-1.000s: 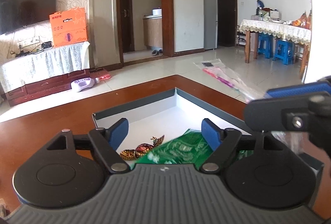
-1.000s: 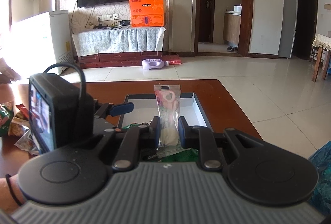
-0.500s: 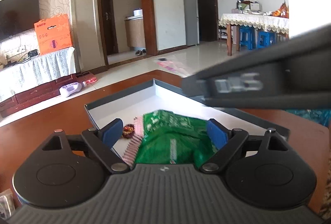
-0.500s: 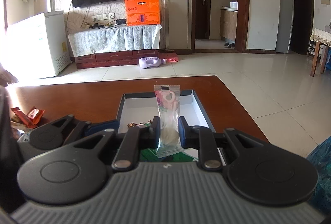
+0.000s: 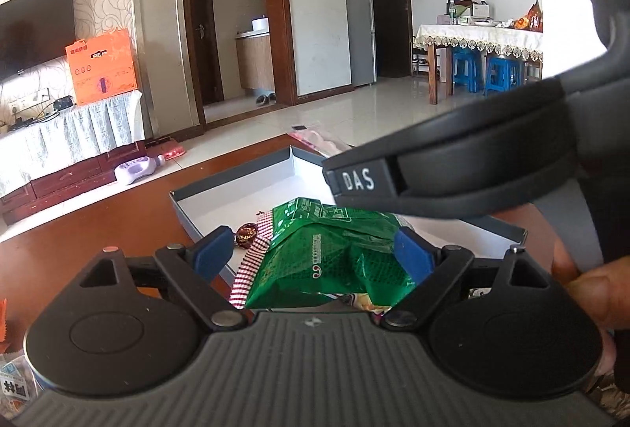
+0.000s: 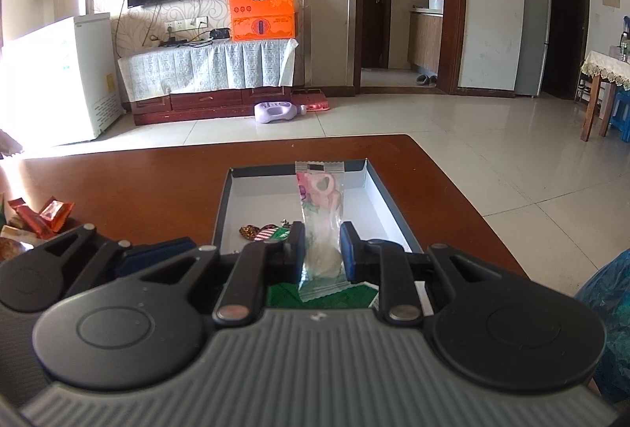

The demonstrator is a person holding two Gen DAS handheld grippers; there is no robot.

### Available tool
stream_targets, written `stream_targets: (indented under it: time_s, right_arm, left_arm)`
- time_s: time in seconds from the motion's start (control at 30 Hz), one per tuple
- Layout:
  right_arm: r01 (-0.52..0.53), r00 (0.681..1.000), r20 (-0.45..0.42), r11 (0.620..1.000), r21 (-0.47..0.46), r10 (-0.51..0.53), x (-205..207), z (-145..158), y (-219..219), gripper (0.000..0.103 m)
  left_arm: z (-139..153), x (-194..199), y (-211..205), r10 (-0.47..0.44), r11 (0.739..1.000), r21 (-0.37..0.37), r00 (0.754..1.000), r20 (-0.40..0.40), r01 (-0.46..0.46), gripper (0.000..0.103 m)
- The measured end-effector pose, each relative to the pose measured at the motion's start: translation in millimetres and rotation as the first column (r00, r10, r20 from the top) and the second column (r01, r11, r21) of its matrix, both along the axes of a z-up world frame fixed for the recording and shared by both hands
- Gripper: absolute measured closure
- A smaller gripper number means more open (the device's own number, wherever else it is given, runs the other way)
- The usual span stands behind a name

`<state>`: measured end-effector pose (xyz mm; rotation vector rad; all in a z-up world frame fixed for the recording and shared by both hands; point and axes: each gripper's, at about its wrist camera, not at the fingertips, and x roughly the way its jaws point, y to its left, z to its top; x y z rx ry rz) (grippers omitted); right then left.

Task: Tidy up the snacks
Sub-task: 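Lower right tool into gray box and open it to release stick packet, then withdraw both tools from the gray box and move toward the snack pile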

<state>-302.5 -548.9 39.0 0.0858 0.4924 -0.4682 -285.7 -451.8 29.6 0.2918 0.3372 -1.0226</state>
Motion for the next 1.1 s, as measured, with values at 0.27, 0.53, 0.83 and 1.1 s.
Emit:
stream_targets:
  time_s: [0.27, 0.53, 0.83, 1.1]
  right_arm:
    - [0.009, 1.0, 0.011, 0.999, -0.04, -0.009, -6.3, 1.9, 7.7, 0.05]
    - [0.01, 0.999, 0.046, 0.998, -0.061, -0.007, -14.6, 6.7, 15.0, 0.047]
    - [-0.052, 0.994, 0.087, 0.992, -0.112, 0.062, -20.7, 17.1, 47.4, 0.041]
    - [-0.161, 0.979, 0.115, 0.984, -0.079, 0.169, -4.9, 23.7, 86.1, 0.041]
  left_arm:
    - [5.6, -5.0, -0.4, 0.0, 1.0, -0.019, 1.0, 0.002, 0.0, 0.011]
    - [8.2, -5.1, -1.6, 0.017, 0.999, -0.039, 1.0, 0.006, -0.017, 0.011]
    - [20.0, -6.5, 31.7, 0.092, 0.992, -0.084, 0.996, 0.006, -0.091, 0.01]
    - [27.6, 1.9, 92.6, 0.212, 0.974, -0.087, 0.977, 0.027, -0.209, 0.009]
